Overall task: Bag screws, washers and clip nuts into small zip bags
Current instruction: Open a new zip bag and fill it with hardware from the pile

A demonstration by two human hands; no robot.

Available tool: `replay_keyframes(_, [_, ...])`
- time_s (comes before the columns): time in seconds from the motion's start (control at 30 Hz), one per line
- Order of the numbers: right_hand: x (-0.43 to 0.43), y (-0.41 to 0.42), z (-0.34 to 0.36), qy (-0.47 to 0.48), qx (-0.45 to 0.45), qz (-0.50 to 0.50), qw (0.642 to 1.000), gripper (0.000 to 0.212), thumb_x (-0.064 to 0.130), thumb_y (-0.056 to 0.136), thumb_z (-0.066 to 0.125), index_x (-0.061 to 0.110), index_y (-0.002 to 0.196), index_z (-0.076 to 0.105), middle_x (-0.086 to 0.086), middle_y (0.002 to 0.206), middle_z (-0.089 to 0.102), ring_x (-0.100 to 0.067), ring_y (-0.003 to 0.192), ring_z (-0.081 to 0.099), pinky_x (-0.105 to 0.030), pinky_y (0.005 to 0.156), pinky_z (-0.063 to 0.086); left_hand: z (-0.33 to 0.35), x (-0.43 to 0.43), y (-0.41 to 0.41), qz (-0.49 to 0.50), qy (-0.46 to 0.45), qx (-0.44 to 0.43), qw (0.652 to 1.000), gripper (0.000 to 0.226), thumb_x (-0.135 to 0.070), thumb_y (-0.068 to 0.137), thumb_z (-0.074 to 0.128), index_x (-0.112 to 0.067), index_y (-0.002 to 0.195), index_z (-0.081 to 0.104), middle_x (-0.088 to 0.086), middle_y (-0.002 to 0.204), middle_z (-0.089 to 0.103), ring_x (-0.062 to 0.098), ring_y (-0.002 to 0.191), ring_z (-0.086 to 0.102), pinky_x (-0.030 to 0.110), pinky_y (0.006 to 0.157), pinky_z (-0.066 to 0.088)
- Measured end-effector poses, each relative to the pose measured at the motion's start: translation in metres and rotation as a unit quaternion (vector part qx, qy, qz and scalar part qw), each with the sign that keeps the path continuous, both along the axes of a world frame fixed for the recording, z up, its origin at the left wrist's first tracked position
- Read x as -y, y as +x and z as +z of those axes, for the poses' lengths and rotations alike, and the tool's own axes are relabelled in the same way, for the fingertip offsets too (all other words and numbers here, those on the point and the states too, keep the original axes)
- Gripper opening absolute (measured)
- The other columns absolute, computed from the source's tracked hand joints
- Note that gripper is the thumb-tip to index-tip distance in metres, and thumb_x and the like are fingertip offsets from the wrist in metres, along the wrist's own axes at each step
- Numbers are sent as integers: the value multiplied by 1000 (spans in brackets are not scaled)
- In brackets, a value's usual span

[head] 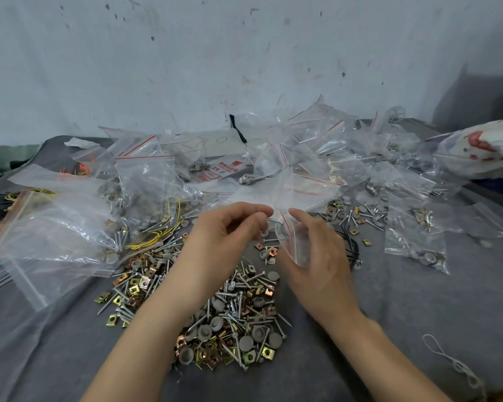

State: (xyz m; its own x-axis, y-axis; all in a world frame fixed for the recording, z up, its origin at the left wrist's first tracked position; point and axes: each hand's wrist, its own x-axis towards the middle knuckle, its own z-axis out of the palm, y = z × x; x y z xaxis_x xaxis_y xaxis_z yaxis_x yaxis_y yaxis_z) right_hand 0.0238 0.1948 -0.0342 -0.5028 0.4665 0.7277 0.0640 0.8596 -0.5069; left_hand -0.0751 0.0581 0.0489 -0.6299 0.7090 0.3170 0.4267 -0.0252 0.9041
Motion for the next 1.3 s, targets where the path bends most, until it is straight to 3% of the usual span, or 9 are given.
replay_keyframes(0.17, [1, 0, 0, -15, -5, -5, 1000, 60, 47, 86, 58, 20, 139, 49, 17, 109, 48, 8, 102, 39, -18, 96, 29, -6, -8, 9, 14, -56, -81, 995, 15, -23, 94, 65, -34, 98, 73, -20, 83, 71, -2, 76, 63, 10, 68, 46])
replay_keyframes(0.3, [0, 1, 1, -13, 5, 2, 1000, 62, 46, 85, 60, 18, 139, 49, 9, 107, 54, 1, 101, 45, -19, 95, 29, -9, -11, 9, 65, -66, -148, 985, 13, -24, 95, 63, -30, 101, 73, -20, 89, 69, -7, 81, 60, 4, 68, 40])
replay_keyframes(0.53, [-1, 0, 0, 6, 0, -7, 1000, 56, 31, 86, 71, 13, 136, 52, -1, 120, 63, -14, 111, 53, -25, 98, 34, -9, -16, 17, -20, -57, -137, 989, 18, -24, 95, 62, -39, 103, 69, -20, 96, 68, -5, 90, 61, 8, 74, 43])
replay_keyframes(0.7, [-3, 1, -1, -9, -1, -7, 1000, 54, 43, 91, 60, 19, 138, 49, 9, 110, 56, -9, 104, 51, -22, 93, 33, -7, -13, 11, -8, -13, -82, 996, 22, -24, 98, 58, -38, 115, 62, -15, 98, 69, 0, 92, 64, 10, 72, 48])
replay_keyframes(0.8, [-4, 0, -3, -11, -10, -6, 1000, 55, 44, 89, 59, 20, 137, 49, 16, 106, 46, -5, 99, 48, -24, 91, 35, -12, -8, 0, 27, -63, -95, 993, 22, -27, 99, 55, -35, 118, 61, -19, 94, 66, -5, 88, 62, 8, 70, 48])
replay_keyframes(0.9, [-5, 0, -4, -15, -16, -8, 1000, 53, 45, 90, 56, 21, 137, 49, 19, 107, 45, -3, 101, 47, -27, 93, 37, -21, -1, -8, 33, -203, -172, 963, 23, -31, 100, 52, -29, 121, 62, -20, 99, 64, -7, 89, 60, 8, 77, 47])
replay_keyframes(1.0, [-7, -2, -4, -27, -29, -7, 999, 52, 45, 90, 55, 24, 137, 47, 25, 111, 41, 2, 105, 43, -32, 96, 39, -30, 2, -10, 41, -332, -300, 893, 24, -38, 102, 44, -32, 117, 62, -14, 112, 63, 8, 107, 56, 32, 100, 42])
replay_keyframes(1.17, [-8, -2, -6, -19, -20, -6, 1000, 54, 45, 87, 57, 26, 137, 48, 24, 108, 42, -3, 103, 50, -32, 96, 41, -37, 3, -8, 53, -423, -367, 827, 31, -46, 102, 37, -30, 113, 61, -9, 119, 55, 17, 119, 46, 38, 110, 28])
replay_keyframes(1.3, [-8, -1, -7, -16, -13, -8, 1000, 56, 45, 86, 58, 28, 137, 47, 24, 108, 44, -6, 102, 52, -32, 95, 41, -39, 0, -4, 36, -456, -375, 806, 34, -51, 100, 39, -33, 117, 61, -6, 126, 54, 20, 123, 44, 39, 110, 29])
